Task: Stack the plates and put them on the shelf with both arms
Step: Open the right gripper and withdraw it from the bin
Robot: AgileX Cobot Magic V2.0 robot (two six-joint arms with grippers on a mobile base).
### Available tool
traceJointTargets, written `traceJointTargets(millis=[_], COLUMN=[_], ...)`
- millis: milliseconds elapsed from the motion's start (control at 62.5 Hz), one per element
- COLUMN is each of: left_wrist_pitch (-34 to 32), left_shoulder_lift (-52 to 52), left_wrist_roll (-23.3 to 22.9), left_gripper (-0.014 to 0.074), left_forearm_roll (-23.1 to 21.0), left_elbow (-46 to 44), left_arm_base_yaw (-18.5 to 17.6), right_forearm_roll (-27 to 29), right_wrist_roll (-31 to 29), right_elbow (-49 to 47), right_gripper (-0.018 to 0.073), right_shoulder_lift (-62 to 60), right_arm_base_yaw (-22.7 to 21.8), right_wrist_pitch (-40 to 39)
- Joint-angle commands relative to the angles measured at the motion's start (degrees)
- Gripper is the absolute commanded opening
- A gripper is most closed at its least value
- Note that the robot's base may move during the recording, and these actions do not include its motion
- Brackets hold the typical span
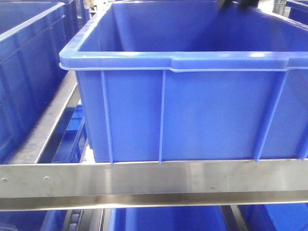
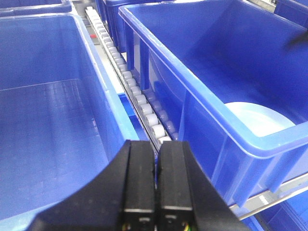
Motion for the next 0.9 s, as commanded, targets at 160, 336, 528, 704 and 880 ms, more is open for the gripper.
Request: traceJointTargets(millis=[160,336,528,704,880], left_wrist_pitch=[-5.06,-5.89,-5.89,-5.89,-5.89], left_shoulder_lift=[0.75,0.75,0.75,0.75,0.75], left_wrist_roll=[-0.50,-0.50,-0.50,-0.50,-0.50], left_gripper=[0.0084,0.0084,0.0084,0.0084,0.0084], left_forearm_roll=[-0.34,-0.34,-0.34,-0.34,-0.34], left_elbow=[-1.64,-1.64,-1.64,-1.64,-1.64], left_arm_base_yaw=[-0.21,-0.21,-0.21,-0.21,-0.21], right_forearm_roll=[0.34,0.29,0.29,0.29,0.29], right_wrist_roll=[-3.78,-7.17,-7.23,-7.23,-7.23], right_elbow=[4.91,17.07,31.50,42.91,50.65], right_gripper=[0.0056,0.0056,0.0056,0.0056,0.0056], right_shoulder_lift=[-18.16,-31.78,-48.03,-62.32,-72.10], right_arm_base_yaw=[-0.43,-0.43,-0.43,-0.43,-0.43], right_wrist_pitch=[-2.24,-4.37,-8.30,-10.45,-13.02])
